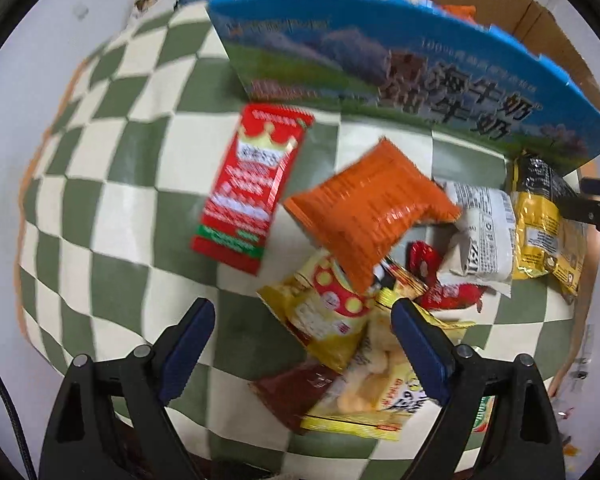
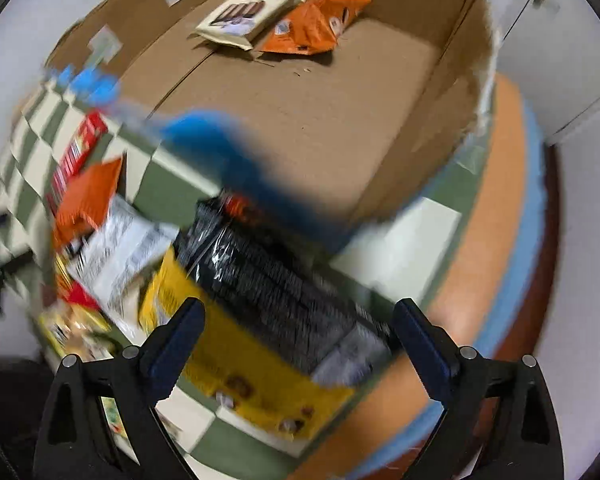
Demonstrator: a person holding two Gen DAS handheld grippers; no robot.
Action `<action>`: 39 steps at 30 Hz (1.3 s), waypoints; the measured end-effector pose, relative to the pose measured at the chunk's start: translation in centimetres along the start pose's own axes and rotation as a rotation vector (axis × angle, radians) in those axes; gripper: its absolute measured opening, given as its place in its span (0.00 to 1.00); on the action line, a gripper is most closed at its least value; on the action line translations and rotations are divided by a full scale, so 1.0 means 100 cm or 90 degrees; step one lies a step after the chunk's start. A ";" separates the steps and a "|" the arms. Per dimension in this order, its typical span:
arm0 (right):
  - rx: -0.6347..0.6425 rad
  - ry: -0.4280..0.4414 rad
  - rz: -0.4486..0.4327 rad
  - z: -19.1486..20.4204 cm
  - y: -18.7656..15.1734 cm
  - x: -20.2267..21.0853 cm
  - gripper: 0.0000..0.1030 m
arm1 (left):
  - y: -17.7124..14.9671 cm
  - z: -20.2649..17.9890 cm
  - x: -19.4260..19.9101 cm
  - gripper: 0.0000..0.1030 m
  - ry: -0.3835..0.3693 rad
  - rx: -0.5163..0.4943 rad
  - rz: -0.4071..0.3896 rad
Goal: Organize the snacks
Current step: 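Reach left tool to egg-cake bag while right tool grasps yellow-black biscuit bag, then grasp the yellow egg-cake bag with the left tool and lift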
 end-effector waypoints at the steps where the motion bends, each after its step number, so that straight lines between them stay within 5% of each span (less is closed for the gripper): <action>1: -0.023 0.036 0.001 -0.009 0.001 -0.008 0.94 | -0.002 -0.001 -0.002 0.88 -0.005 0.001 0.004; 8: -0.094 0.203 0.033 0.008 -0.048 -0.019 0.94 | -0.012 0.007 0.006 0.88 0.012 -0.007 -0.013; 12: -0.051 0.065 0.013 0.028 -0.071 0.003 0.95 | -0.026 -0.002 0.009 0.88 0.017 -0.069 -0.009; 15: -0.004 0.031 0.006 0.048 -0.064 0.002 0.95 | -0.039 -0.021 -0.002 0.88 0.006 -0.128 0.023; 19: 0.040 0.027 0.039 0.073 -0.043 -0.021 0.96 | -0.046 -0.044 -0.026 0.87 -0.001 -0.177 0.049; 23: 0.015 -0.004 0.055 0.081 -0.036 -0.029 0.95 | -0.041 -0.041 -0.026 0.60 -0.054 -0.132 0.060; 26: -0.097 0.006 0.068 0.059 -0.054 -0.025 0.86 | -0.043 -0.034 -0.024 0.60 -0.066 -0.111 0.064; 31: -0.293 0.087 0.082 0.019 -0.094 -0.023 0.91 | -0.050 -0.029 -0.030 0.65 -0.115 -0.110 0.087; 39: -0.205 0.030 0.069 0.039 -0.089 -0.020 0.96 | -0.048 -0.059 -0.027 0.66 -0.127 -0.208 0.101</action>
Point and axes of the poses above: each gripper's, at about its wrist camera, not at the fingertips, and x roughly against the way its jaws point, z to its left, y to its top, the point moved 1 cm from there along -x, roughly the way its jaws point, and after that the axes turned 6 degrees about x, right-handed, at the moved point
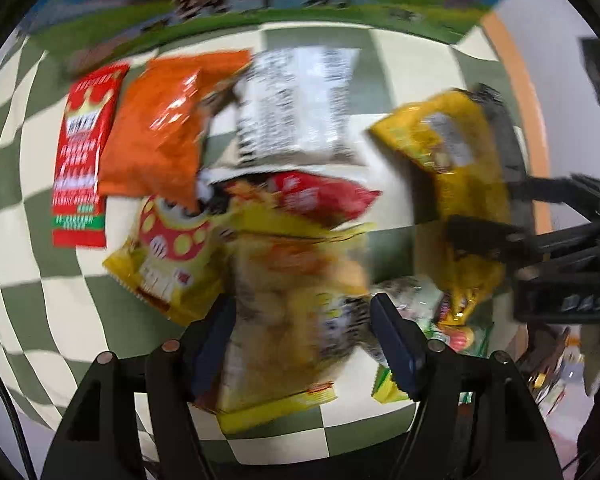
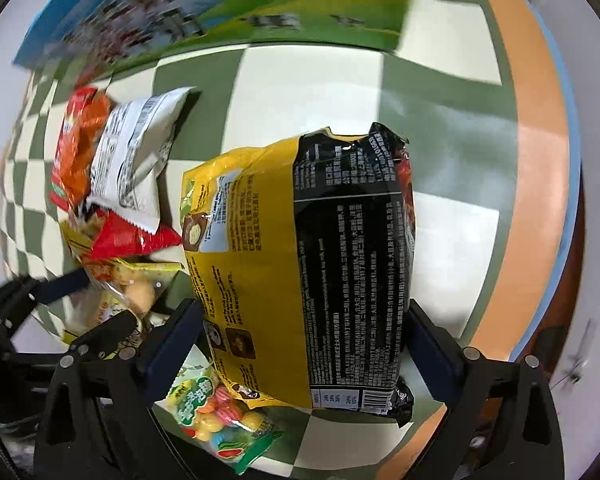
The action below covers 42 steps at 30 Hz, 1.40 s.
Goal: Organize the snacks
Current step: 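Grasp the yellow egg-cake bag with the left tool and lift, then lower both bags into the box and open both tools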
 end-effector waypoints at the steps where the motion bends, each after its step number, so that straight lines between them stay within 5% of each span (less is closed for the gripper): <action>1: 0.010 -0.006 -0.003 0.005 0.000 -0.001 0.98 | 0.000 -0.005 -0.001 0.66 0.001 -0.011 0.005; 6: 0.022 -0.022 0.011 0.015 -0.001 -0.015 0.99 | -0.005 -0.018 -0.017 0.66 0.018 -0.035 0.021; 8: -0.003 -0.016 0.020 0.008 -0.002 -0.020 0.98 | -0.005 -0.012 -0.018 0.49 0.017 0.010 0.011; 10: -0.038 -0.013 0.013 0.007 -0.003 -0.023 0.88 | -0.008 0.001 -0.018 0.45 0.010 0.060 0.014; 13: -0.122 0.024 0.005 -0.019 -0.015 -0.014 0.87 | -0.015 0.018 -0.015 0.45 0.011 0.128 -0.005; 17: -0.185 0.072 0.013 -0.040 -0.024 -0.012 0.89 | -0.023 0.022 -0.040 0.53 0.014 0.129 0.025; 22: -0.139 0.021 0.027 -0.038 -0.019 -0.020 0.94 | -0.028 0.007 -0.039 0.44 0.027 0.121 -0.008; 26: -0.148 -0.019 -0.006 -0.016 -0.026 -0.019 0.86 | -0.028 -0.006 -0.010 0.41 0.023 0.116 -0.044; 36: -0.195 0.061 -0.082 -0.039 -0.061 0.058 0.85 | -0.021 -0.001 0.086 0.40 -0.062 0.120 -0.132; 38: -0.193 0.084 -0.106 -0.040 -0.059 0.088 0.85 | -0.010 -0.001 0.114 0.40 -0.090 0.118 -0.154; 42: -0.173 0.119 -0.175 -0.055 -0.044 0.165 0.86 | 0.061 0.007 0.157 0.40 -0.114 0.109 -0.196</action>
Point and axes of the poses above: each gripper's, at about its wrist camera, not at the fingertips, and x roughly against the way its jaws point, z to its left, y to its top, the point moved 1 cm from there along -x, roughly the way its jaws point, and after that the axes turned 6 degrees about x, right-handed, at the moved point
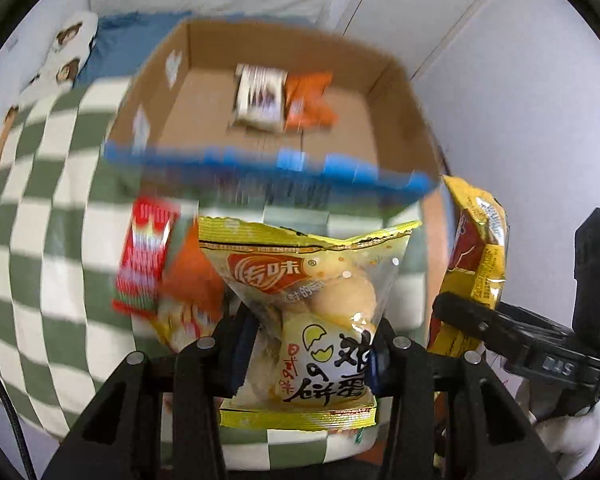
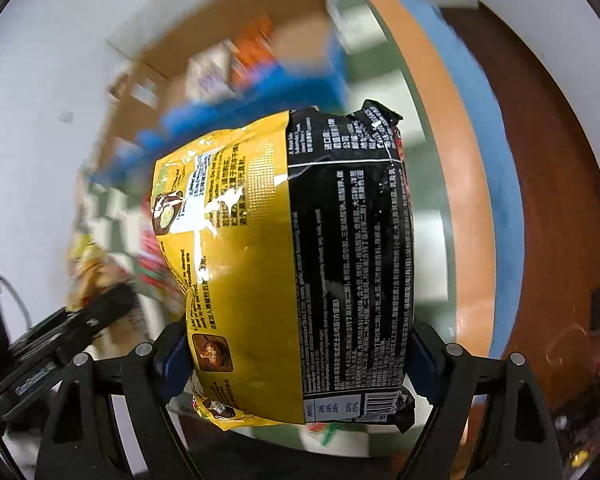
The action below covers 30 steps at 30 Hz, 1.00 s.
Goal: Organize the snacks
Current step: 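Lower both bags into the box and open both tools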
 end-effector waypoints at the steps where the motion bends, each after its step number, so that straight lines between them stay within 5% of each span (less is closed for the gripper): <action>1: 0.006 0.012 -0.015 0.004 0.013 0.013 0.86 | 0.014 -0.003 0.005 0.40 -0.001 -0.005 -0.008; 4: 0.018 0.043 -0.054 0.022 0.057 0.043 0.86 | 0.054 -0.010 0.002 0.40 0.015 -0.019 -0.024; 9: 0.041 0.001 -0.087 0.061 0.126 0.032 0.86 | 0.126 0.000 -0.014 0.40 0.066 -0.032 -0.017; 18: 0.022 -0.084 -0.016 0.056 0.240 -0.031 0.86 | 0.214 0.039 -0.087 0.40 0.131 -0.003 0.064; 27: 0.021 -0.135 0.031 0.084 0.263 -0.108 0.86 | 0.250 0.062 -0.143 0.42 0.150 -0.010 0.124; 30: 0.019 -0.148 0.058 0.085 0.272 -0.131 0.95 | 0.255 0.069 -0.156 0.79 0.155 -0.006 0.125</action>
Point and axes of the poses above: each gripper's, at about its wrist camera, not at the fingertips, and x roughly against the way its jaws point, z to its left, y to its top, the point moved 1 cm from there along -x, roughly the way its jaws point, and after that the axes turned 6 degrees about x, right-handed, at the moved point
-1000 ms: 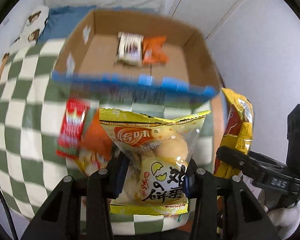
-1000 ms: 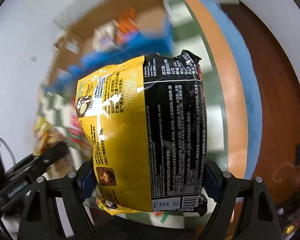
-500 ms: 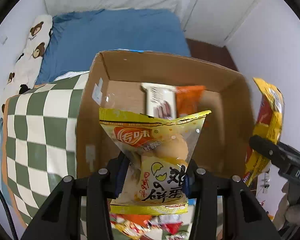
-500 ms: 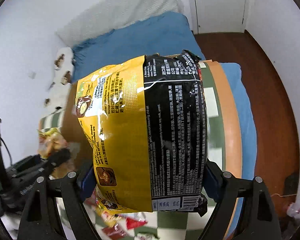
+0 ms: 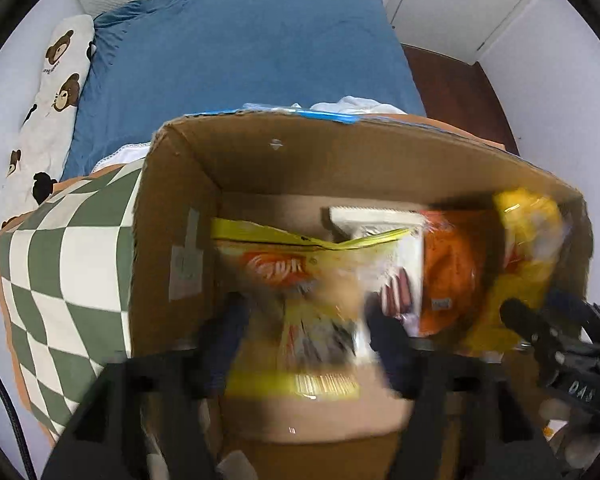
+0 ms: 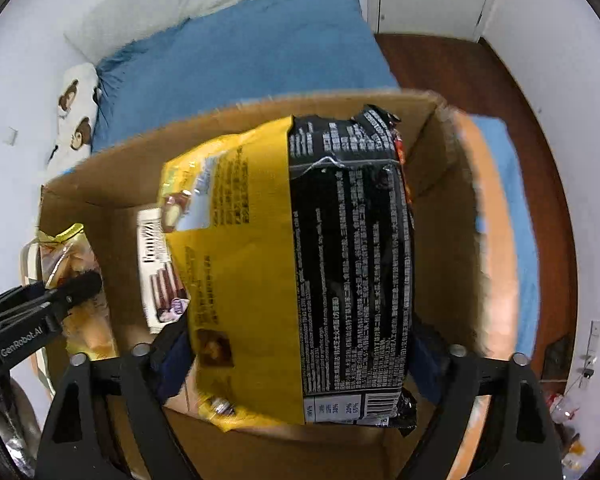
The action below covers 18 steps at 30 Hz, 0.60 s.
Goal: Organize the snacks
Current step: 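Lower both bags into the box and open both tools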
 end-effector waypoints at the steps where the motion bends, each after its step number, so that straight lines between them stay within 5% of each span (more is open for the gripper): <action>1: 0.003 -0.007 0.003 0.000 0.005 -0.012 0.95 | 0.001 0.001 -0.002 0.87 -0.002 0.002 -0.001; 18: 0.019 -0.021 -0.029 0.013 -0.002 -0.044 0.96 | -0.027 0.001 0.019 0.87 -0.024 0.003 -0.080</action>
Point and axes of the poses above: each gripper's, at about its wrist camera, not at the fingertips, and x roughly against the way its jaws point, z to its left, y to its top, the point moved 1 cm from there along -x, roughly the way its jaws point, and after that the axes turned 6 degrees about x, right-handed, at the moved point
